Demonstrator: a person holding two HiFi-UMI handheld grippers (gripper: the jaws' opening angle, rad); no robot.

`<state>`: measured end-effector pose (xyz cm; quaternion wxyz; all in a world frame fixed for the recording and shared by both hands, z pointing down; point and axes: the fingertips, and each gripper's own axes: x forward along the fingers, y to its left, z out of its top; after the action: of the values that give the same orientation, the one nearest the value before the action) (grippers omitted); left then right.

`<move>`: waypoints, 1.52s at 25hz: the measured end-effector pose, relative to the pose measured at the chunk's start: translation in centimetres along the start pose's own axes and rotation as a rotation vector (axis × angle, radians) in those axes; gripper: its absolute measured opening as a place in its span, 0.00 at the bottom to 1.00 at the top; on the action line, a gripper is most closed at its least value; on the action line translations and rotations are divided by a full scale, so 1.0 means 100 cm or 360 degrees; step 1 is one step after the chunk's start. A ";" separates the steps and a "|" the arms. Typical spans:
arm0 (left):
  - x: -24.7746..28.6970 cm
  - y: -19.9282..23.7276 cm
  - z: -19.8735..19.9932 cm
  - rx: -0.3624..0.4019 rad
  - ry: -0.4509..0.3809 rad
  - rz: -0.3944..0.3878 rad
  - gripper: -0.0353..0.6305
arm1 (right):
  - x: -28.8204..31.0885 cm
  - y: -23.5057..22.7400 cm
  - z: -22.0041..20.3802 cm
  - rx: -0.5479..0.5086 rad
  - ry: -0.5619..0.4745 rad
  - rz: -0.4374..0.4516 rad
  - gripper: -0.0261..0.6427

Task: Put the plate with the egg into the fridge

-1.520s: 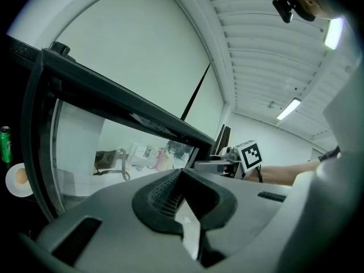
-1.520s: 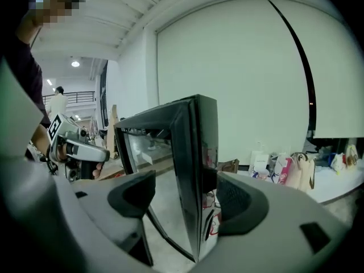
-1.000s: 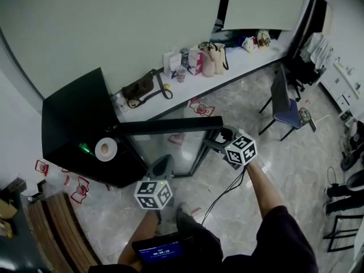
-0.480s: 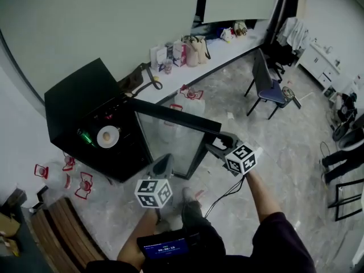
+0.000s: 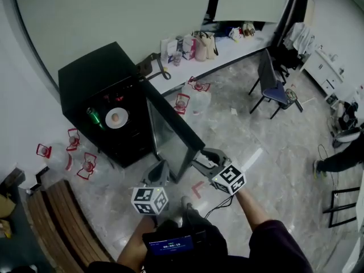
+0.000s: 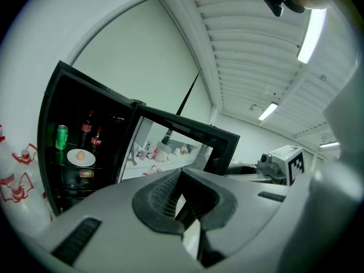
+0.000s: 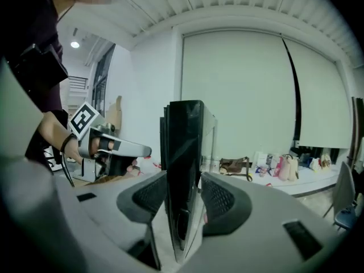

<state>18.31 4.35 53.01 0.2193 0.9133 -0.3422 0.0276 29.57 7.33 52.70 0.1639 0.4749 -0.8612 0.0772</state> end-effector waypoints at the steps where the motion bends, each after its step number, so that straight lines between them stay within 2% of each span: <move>1: -0.007 0.004 -0.001 0.0000 -0.0006 0.0025 0.06 | 0.005 0.011 0.002 -0.0019 -0.0005 0.0049 0.33; 4: -0.027 0.019 -0.004 -0.0011 -0.0023 0.0122 0.06 | 0.022 0.042 0.011 -0.0077 -0.0029 0.0212 0.32; 11: -0.071 0.052 -0.002 -0.0026 -0.0100 0.0370 0.06 | 0.063 0.102 0.027 -0.0216 -0.0061 0.0547 0.19; 15: -0.093 0.066 0.005 -0.0040 -0.0157 0.0507 0.06 | 0.087 0.132 0.041 -0.0237 -0.0101 0.0717 0.14; 17: -0.104 0.076 0.008 -0.0060 -0.0187 0.0581 0.06 | 0.098 0.146 0.054 -0.0218 -0.0158 0.0768 0.05; 21: -0.124 0.095 0.016 -0.0101 -0.0245 0.0714 0.06 | 0.124 0.166 0.081 -0.0215 -0.0236 0.0839 0.05; 26: -0.131 0.109 0.034 -0.0068 -0.0285 0.0789 0.06 | 0.149 0.173 0.101 -0.0238 -0.0256 0.0872 0.05; 31: -0.126 0.117 0.048 -0.0046 -0.0304 0.0810 0.06 | 0.165 0.168 0.105 -0.0263 -0.0231 0.0863 0.05; 38: -0.109 0.118 0.059 0.0005 -0.0301 0.0771 0.06 | 0.165 0.156 0.109 -0.0218 -0.0282 0.0838 0.05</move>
<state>1.84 0.63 49.98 0.1720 0.8035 -0.5699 -0.0057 6.01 -0.52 48.74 0.0940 0.2277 -0.9690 0.0168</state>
